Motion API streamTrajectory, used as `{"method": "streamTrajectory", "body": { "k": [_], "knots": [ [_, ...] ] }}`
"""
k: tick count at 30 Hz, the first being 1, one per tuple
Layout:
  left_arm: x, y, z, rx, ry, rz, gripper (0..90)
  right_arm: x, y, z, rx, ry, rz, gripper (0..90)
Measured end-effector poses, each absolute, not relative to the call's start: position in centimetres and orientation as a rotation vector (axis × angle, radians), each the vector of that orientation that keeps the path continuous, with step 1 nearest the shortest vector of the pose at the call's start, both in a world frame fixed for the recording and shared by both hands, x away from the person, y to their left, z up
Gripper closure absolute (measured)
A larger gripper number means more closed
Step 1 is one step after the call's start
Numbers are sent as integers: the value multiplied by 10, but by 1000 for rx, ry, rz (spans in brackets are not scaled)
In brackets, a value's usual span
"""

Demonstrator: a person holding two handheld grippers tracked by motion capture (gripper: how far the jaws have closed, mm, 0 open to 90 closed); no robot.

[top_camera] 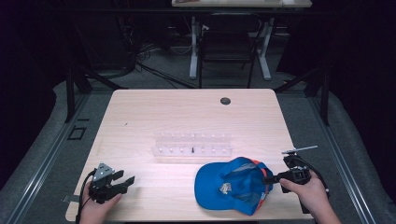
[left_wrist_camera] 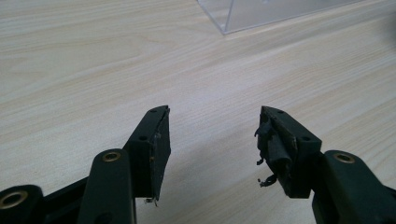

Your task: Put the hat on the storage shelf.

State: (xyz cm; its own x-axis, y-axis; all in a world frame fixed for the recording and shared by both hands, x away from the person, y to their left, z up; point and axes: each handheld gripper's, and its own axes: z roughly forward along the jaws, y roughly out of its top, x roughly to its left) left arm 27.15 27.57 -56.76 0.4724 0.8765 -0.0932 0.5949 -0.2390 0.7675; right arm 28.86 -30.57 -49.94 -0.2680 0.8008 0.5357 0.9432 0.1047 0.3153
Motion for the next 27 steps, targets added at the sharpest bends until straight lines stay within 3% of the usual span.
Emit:
{"method": "streamTrajectory", "body": {
  "k": [27],
  "knots": [
    [271,274,-568,1954,1221,461,441,295,-293,-453,-1765,-2185,-872,779]
  ]
}}
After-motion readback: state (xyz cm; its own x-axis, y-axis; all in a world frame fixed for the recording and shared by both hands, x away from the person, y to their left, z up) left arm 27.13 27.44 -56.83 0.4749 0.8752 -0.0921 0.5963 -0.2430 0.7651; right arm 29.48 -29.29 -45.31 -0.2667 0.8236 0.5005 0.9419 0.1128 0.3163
